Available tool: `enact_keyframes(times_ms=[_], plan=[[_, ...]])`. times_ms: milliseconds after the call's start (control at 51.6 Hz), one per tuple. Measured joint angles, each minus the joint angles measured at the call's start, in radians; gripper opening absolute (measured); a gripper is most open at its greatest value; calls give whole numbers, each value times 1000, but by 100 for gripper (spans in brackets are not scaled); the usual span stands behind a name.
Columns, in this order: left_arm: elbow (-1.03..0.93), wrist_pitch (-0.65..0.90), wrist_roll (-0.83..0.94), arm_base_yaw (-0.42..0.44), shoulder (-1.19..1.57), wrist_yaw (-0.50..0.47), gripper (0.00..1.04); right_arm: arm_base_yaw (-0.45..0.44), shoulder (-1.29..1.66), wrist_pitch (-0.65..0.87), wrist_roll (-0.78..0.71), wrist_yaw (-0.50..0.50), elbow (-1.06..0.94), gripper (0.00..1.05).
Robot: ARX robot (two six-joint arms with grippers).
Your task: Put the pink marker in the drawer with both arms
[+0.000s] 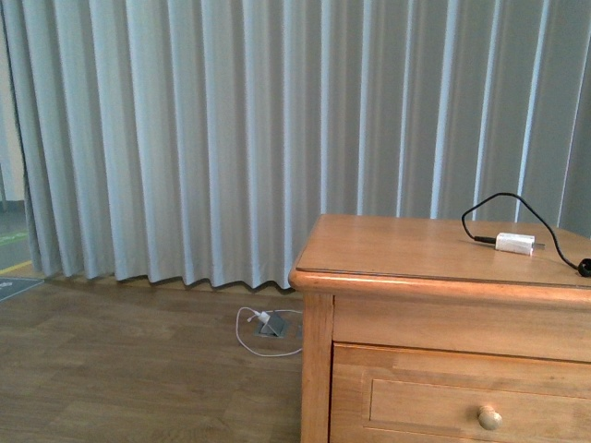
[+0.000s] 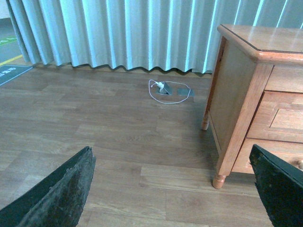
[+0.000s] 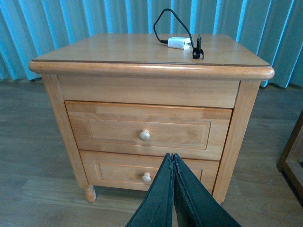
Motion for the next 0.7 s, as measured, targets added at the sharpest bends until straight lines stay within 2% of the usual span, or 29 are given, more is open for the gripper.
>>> enact_keyframes(times_ms=[174,291,620,697], plan=[[0,0,0,0,0,0,99,0,-45,-43,0,0,0,1],[0,0,0,0,0,0,99,0,-184,-209,0,0,1,1],[0,0,0,0,0,0,99,0,-212,-216,0,0,1,1],[0,0,0,0,0,0,99,0,-212,-216,-2,0,1,13]])
